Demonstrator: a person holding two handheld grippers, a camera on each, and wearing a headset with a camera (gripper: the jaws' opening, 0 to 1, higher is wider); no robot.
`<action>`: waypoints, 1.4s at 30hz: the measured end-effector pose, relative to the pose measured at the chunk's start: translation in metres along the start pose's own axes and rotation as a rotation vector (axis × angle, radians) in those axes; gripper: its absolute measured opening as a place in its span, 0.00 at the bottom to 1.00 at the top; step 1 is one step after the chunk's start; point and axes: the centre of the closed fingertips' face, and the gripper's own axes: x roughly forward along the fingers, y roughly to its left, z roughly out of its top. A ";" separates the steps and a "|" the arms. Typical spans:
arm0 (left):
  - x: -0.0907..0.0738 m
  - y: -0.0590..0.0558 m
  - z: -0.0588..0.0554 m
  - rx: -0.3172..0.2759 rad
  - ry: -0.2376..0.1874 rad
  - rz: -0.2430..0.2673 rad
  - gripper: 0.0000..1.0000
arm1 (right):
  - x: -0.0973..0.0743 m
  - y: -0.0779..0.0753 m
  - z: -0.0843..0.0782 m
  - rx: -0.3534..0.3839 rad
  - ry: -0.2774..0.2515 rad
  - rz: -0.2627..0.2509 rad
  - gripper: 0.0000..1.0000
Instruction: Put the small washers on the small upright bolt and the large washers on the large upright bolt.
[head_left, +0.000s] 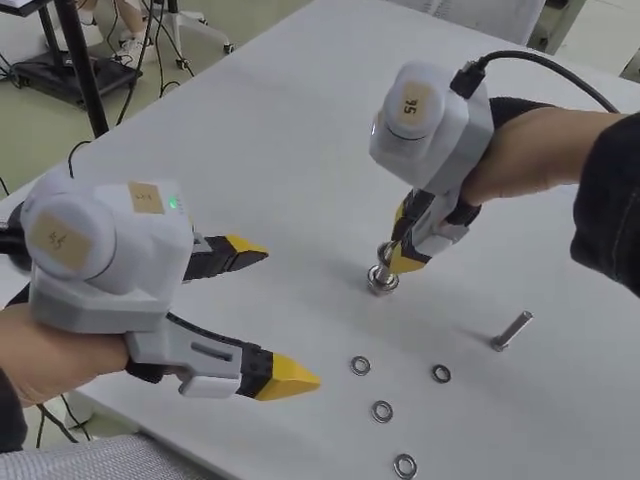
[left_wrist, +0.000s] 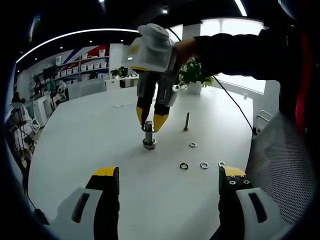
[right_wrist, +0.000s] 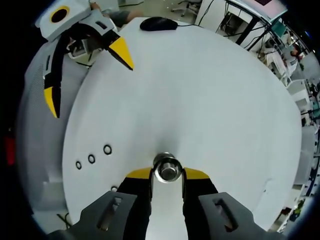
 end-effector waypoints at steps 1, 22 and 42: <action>0.000 0.000 0.000 0.000 0.000 0.000 0.81 | 0.000 0.000 0.000 -0.001 -0.001 0.001 0.23; 0.001 0.000 -0.005 -0.009 0.016 -0.005 0.81 | 0.027 0.002 -0.005 0.010 0.004 0.016 0.23; 0.003 0.000 -0.006 -0.010 0.019 -0.007 0.81 | 0.032 0.003 -0.004 0.015 0.005 0.022 0.24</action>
